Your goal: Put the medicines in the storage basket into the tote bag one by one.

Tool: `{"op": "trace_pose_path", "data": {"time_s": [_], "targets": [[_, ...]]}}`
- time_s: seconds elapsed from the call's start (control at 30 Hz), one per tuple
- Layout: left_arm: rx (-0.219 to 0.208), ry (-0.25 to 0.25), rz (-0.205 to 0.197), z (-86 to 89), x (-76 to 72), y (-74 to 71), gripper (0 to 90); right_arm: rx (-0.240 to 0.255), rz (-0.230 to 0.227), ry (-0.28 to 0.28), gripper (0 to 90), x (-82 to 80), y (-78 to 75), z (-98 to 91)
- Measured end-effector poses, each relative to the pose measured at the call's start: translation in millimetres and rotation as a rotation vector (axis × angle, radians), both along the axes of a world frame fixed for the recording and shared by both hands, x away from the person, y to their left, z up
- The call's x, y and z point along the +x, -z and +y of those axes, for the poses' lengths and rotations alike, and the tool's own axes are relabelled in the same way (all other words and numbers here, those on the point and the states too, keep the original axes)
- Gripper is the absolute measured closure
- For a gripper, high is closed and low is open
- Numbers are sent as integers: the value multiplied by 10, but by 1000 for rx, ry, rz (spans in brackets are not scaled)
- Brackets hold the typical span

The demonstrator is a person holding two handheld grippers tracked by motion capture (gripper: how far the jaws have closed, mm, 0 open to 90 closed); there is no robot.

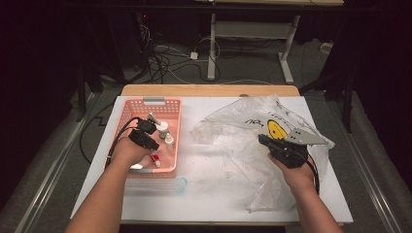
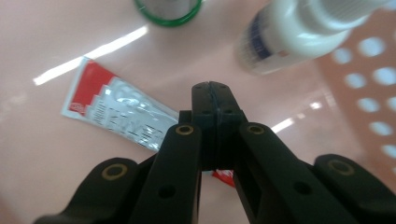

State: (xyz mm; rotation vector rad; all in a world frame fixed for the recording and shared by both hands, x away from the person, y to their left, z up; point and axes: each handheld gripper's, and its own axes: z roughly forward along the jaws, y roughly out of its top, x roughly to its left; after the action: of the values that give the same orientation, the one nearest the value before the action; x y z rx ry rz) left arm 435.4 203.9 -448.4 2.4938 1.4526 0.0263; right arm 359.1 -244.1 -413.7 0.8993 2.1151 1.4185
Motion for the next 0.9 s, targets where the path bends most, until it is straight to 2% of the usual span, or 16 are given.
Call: {"op": "trace_pose_path", "data": {"time_s": [0.13,0.33,0.4,0.43,0.5,0.63,0.73,0.8,0.9], "targets": [[41,-15,12,81,3,12,879,0,-1,2,900,2,2,-7],[23,-75,-33,217,-26,-103,878,-1,-3,2,900,4,3,-6],[58,-105,-43,260,-38,-131,878,-1,-3,3,900,1,1,-6],[93,-113,-40,271,-43,-130,879,0,-3,2,900,0,0,-6],[169,-118,-15,277,-52,-108,879,1,-1,3,900,-5,-2,-6],[243,-115,15,274,-59,-51,880,0,-4,1,900,-8,-4,-7],[240,-110,31,267,-47,-1,879,0,-5,0,900,-8,-4,-7],[236,-111,23,259,-26,14,879,-1,-4,1,900,-9,-5,-9],[202,-111,4,246,29,23,879,-1,-4,2,900,-10,-5,-10]]}}
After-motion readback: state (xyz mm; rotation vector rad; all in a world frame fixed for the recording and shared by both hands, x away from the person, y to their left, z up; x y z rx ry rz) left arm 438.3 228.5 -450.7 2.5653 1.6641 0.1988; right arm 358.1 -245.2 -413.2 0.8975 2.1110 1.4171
